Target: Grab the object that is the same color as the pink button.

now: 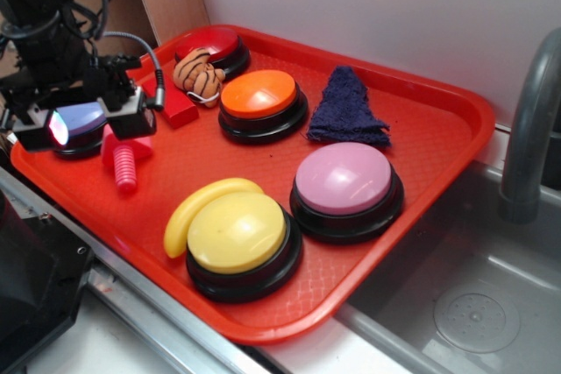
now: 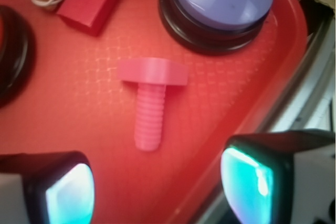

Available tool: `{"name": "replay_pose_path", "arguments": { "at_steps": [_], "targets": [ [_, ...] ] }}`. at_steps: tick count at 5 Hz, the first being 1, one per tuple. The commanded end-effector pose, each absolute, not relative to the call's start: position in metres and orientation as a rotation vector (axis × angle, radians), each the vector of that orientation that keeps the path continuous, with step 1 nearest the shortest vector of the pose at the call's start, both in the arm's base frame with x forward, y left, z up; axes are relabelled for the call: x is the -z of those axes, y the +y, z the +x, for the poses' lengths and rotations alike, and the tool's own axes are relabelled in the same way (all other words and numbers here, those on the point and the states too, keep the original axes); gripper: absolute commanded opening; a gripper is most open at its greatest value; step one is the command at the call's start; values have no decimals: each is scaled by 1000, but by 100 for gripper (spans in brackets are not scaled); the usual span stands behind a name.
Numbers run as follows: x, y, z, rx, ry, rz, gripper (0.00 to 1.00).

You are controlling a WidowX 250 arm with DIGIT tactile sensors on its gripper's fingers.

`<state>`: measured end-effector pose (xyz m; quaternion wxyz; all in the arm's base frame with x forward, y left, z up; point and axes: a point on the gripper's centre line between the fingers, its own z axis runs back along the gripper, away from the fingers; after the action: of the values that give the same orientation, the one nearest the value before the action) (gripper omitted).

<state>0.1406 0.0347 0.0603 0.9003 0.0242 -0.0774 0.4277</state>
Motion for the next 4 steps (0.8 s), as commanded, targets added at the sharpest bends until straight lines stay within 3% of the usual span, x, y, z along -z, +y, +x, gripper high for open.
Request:
{"name": "replay_pose_path", "arguments": {
  "at_steps": [1,2,3,4],
  "targets": [
    [-31,55,161,-896,-235,57,100],
    [-23,61,170,-905,-250,81,100],
    [-15,65,172,-950,-233,58,0],
    [-16,64,172,-929,-236,58,0]
  ]
}}
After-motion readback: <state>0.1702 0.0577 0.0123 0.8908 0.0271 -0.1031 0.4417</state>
